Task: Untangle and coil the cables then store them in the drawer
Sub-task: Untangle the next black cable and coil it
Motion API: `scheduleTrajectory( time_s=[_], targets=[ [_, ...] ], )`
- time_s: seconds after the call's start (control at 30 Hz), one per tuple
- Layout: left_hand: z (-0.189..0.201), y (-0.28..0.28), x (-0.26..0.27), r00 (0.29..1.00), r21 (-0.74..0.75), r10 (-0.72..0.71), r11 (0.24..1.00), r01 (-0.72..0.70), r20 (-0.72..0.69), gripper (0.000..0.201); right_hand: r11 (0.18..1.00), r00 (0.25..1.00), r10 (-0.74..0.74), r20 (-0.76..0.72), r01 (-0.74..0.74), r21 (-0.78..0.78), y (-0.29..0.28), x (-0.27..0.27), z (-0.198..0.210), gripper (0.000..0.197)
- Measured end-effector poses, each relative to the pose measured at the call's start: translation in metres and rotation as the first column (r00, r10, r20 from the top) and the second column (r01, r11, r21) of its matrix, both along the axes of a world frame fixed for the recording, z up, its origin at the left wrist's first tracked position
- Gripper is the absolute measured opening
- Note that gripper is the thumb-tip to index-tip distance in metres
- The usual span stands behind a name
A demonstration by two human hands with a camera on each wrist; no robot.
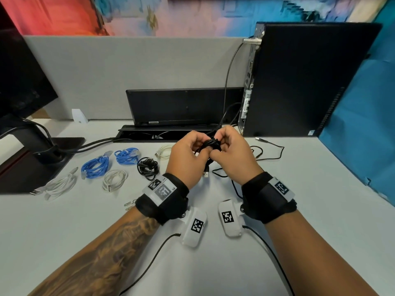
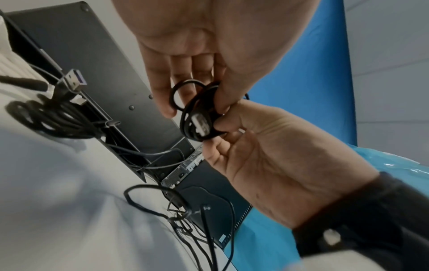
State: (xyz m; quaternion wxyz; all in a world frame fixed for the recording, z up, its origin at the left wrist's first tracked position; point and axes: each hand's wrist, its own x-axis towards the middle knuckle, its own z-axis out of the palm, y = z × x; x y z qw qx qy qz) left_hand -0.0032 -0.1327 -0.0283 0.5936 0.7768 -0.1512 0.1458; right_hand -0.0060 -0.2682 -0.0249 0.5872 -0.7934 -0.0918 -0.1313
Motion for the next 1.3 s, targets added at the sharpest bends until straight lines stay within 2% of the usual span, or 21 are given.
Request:
scheduleTrajectory(
  time_s=[0.13, 0.23, 0.27, 0.33, 0.4, 0.47, 0.6, 0.67, 0.8, 0.9, 1.0, 1.17, 1.23, 1.3],
  targets=[
    [0.006, 0.001, 0.002, 0.996, -0.079, -0.018, 0.997, 0.011, -0.086, 0.016, 0.997, 0.999, 0.03, -0.016, -0.028, 0.076, 0.0, 0.002, -0.003, 0.025],
    [0.016, 0.013, 0.007, 0.953, -0.226, -0.144, 0.971, 0.083, -0.267, 0.019, 0.99, 0.996, 0.072, -0.045, -0.066, 0.122, -0.002, 0.004, -0.003, 0.025],
    [0.018, 0.018, 0.008, 0.94, -0.23, -0.184, 0.966, 0.119, -0.286, 0.025, 0.985, 0.993, 0.105, -0.058, -0.096, 0.142, -0.003, 0.003, -0.002, 0.026],
    [0.02, 0.025, 0.01, 0.954, -0.106, -0.183, 0.981, 0.162, -0.237, 0.037, 0.971, 0.985, 0.151, -0.083, -0.132, 0.2, -0.005, 0.002, 0.001, 0.031],
    [0.019, 0.029, 0.011, 0.981, 0.058, -0.132, 0.988, 0.141, -0.139, 0.036, 0.969, 0.985, 0.151, -0.081, -0.131, 0.209, -0.006, 0.001, 0.002, 0.035],
    [0.016, 0.03, 0.014, 0.99, 0.091, -0.082, 0.992, 0.092, -0.111, 0.028, 0.979, 0.988, 0.148, -0.05, -0.139, 0.15, -0.004, 0.0, 0.001, 0.037],
    [0.019, 0.029, 0.013, 0.988, 0.001, -0.055, 0.998, 0.056, -0.146, 0.017, 0.985, 0.985, 0.171, 0.029, -0.17, -0.036, -0.003, -0.005, 0.005, 0.032],
    [0.023, 0.029, 0.011, 0.984, -0.002, -0.075, 0.997, 0.075, -0.159, 0.017, 0.987, 0.987, 0.134, 0.089, -0.126, -0.097, -0.001, -0.006, 0.007, 0.023],
    [0.03, 0.035, 0.014, 0.941, -0.103, -0.214, 0.976, 0.193, -0.262, 0.016, 0.988, 0.968, 0.014, 0.252, 0.026, -0.155, 0.001, -0.008, 0.009, 0.009],
    [0.029, 0.04, 0.019, 0.935, -0.136, -0.206, 0.976, 0.173, -0.289, 0.019, 0.962, 0.935, 0.022, 0.354, 0.077, -0.261, -0.002, -0.009, 0.01, 0.006],
    [0.028, 0.047, 0.023, 0.958, -0.077, -0.14, 0.989, 0.124, -0.251, 0.02, 0.937, 0.918, 0.058, 0.393, 0.086, -0.338, -0.001, -0.01, 0.011, 0.005],
    [0.032, 0.06, 0.021, 0.938, 0.109, -0.258, 0.951, 0.288, -0.232, 0.025, 0.967, 0.942, 0.045, 0.333, 0.042, -0.251, -0.003, -0.013, 0.018, 0.005],
    [0.033, 0.063, 0.022, 0.943, 0.194, -0.258, 0.934, 0.299, -0.208, 0.023, 0.967, 0.945, 0.054, 0.323, 0.032, -0.255, -0.002, -0.015, 0.021, 0.005],
    [0.034, 0.066, 0.024, 0.953, 0.217, -0.228, 0.938, 0.269, -0.198, 0.021, 0.957, 0.933, 0.081, 0.351, 0.026, -0.289, 0.0, -0.017, 0.023, 0.005]
  ],
)
